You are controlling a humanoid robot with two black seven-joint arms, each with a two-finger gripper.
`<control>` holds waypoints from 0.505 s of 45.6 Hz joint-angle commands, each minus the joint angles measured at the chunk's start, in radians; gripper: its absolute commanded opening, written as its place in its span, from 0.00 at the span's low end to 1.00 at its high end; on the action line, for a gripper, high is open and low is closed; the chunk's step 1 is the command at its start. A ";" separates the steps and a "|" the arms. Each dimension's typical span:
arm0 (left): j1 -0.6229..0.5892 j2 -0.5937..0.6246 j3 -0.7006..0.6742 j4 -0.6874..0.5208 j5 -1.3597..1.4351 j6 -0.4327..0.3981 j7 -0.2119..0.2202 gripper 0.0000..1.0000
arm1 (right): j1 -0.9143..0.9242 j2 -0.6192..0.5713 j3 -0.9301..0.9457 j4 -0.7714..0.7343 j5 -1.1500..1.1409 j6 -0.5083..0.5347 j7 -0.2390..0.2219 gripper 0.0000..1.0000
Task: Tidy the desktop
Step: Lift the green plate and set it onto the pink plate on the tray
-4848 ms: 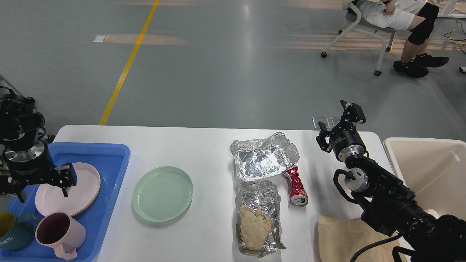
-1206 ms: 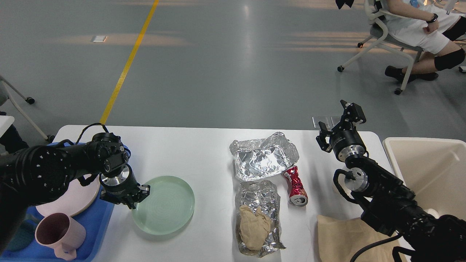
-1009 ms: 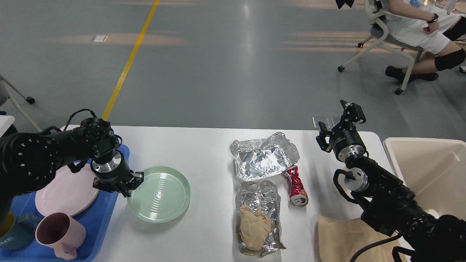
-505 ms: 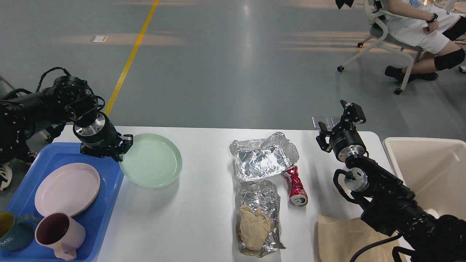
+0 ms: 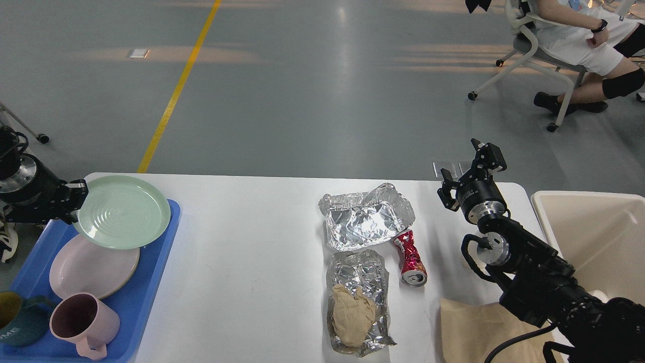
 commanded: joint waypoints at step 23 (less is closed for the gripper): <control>0.153 0.031 -0.040 0.074 0.002 -0.015 0.021 0.00 | 0.000 0.000 0.000 0.000 0.001 0.000 0.000 1.00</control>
